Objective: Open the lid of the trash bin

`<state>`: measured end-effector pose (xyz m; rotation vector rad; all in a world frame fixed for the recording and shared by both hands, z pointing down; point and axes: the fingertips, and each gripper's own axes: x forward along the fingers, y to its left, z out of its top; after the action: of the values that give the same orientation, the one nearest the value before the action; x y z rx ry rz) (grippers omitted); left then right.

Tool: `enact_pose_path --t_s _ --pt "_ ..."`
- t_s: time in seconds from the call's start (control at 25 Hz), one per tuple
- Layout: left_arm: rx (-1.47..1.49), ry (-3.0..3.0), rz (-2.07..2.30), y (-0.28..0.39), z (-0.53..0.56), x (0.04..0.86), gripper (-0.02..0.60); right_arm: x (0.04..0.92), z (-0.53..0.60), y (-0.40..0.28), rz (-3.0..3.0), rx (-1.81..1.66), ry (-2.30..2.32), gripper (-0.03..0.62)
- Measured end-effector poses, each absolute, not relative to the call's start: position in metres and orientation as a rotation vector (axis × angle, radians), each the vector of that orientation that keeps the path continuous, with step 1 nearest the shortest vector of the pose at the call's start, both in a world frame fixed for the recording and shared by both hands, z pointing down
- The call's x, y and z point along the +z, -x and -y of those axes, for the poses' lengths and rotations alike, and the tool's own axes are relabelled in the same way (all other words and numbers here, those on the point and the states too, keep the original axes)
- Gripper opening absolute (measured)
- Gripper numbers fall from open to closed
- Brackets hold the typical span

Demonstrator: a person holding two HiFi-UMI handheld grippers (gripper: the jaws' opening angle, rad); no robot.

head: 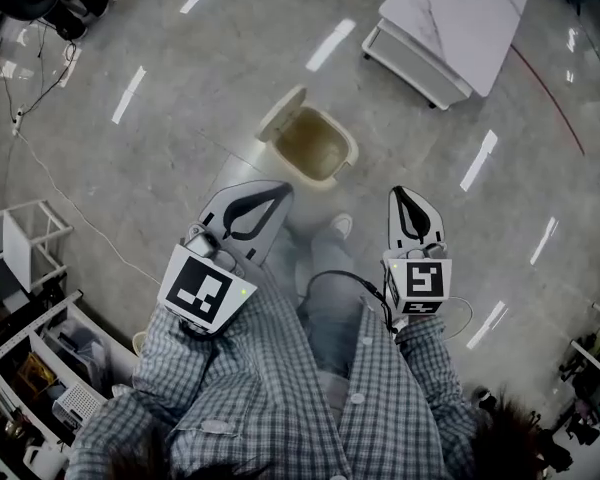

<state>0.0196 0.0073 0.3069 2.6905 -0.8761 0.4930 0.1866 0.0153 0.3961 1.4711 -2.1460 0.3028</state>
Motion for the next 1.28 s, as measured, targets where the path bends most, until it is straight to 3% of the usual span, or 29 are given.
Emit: enact_pose_path --t_s 0.44,1.28 --pt "0.369 -2.664 0.963 -0.001 0.007 0.262 0.005 0.298 0.002 -0.160 2.280 0.145 -1.563 0.025" --pt "0.285 -2.725 0.998 0.000 0.042 0.219 0.005 0.244 0.030 -0.152 2.391 -0.042 -1.476 0.025"
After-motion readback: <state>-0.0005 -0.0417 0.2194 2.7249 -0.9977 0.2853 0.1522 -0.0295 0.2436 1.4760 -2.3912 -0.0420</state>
